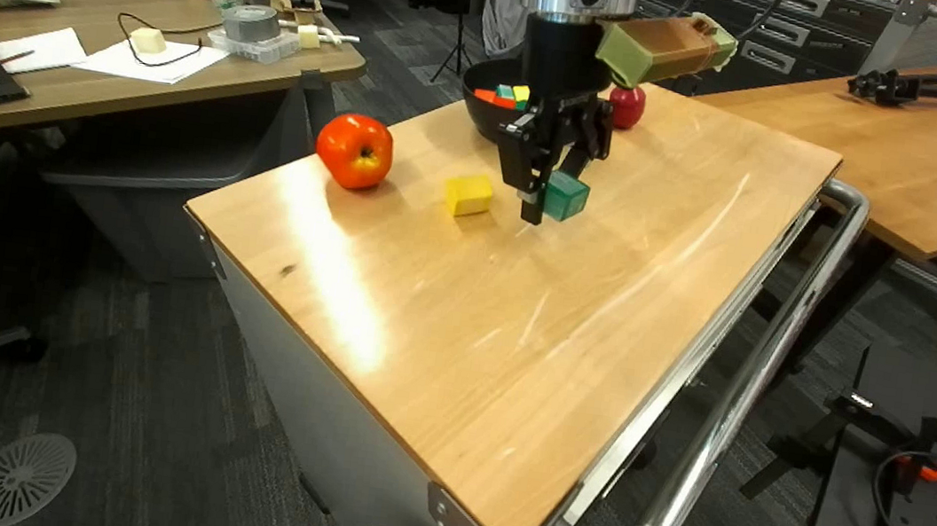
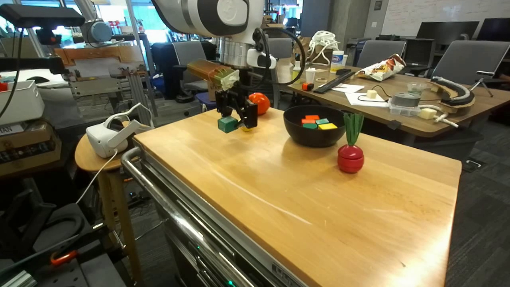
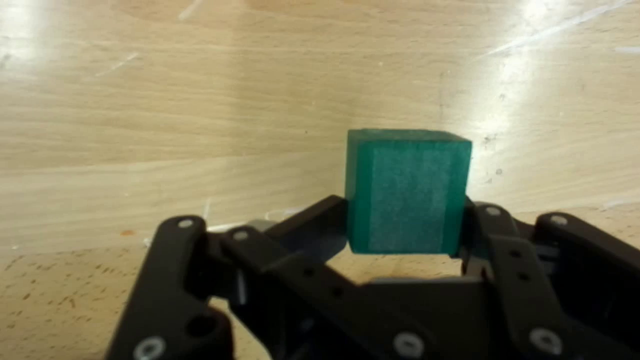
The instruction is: Move the apple to the left, take the radish and blocks out of the black bowl
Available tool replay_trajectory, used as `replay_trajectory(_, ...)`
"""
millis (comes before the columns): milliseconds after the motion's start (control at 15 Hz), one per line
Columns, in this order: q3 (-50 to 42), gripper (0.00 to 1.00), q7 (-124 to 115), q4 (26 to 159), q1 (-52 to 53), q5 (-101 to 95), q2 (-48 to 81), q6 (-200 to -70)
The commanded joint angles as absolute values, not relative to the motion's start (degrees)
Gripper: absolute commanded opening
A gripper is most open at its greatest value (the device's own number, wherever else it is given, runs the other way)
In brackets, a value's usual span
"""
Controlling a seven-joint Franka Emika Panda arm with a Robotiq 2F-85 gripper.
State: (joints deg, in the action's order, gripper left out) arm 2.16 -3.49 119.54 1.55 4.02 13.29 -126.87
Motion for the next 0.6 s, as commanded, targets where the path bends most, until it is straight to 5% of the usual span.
replay_trajectory(0,1.83,0.23,-3.66,122.46,1.35,4.94,10.85,-129.59)
replay_trajectory(67,1.75,0.23,-3.5,122.47,1.26,4.88,10.95,-129.57)
replay_trajectory(133,1.67,0.35,-3.23,122.34,1.15,4.89,11.09,-129.45)
replay_trajectory(200,1.59,0.23,-3.07,122.18,1.08,4.74,11.26,-129.38)
replay_trajectory(267,1.53,0.3,-2.96,121.8,0.99,4.76,11.6,-129.02)
replay_trajectory(333,1.4,0.69,-3.14,121.59,0.99,4.35,11.86,-128.9)
replay_trajectory(533,1.07,0.88,-3.38,120.86,0.89,4.0,12.46,-128.18)
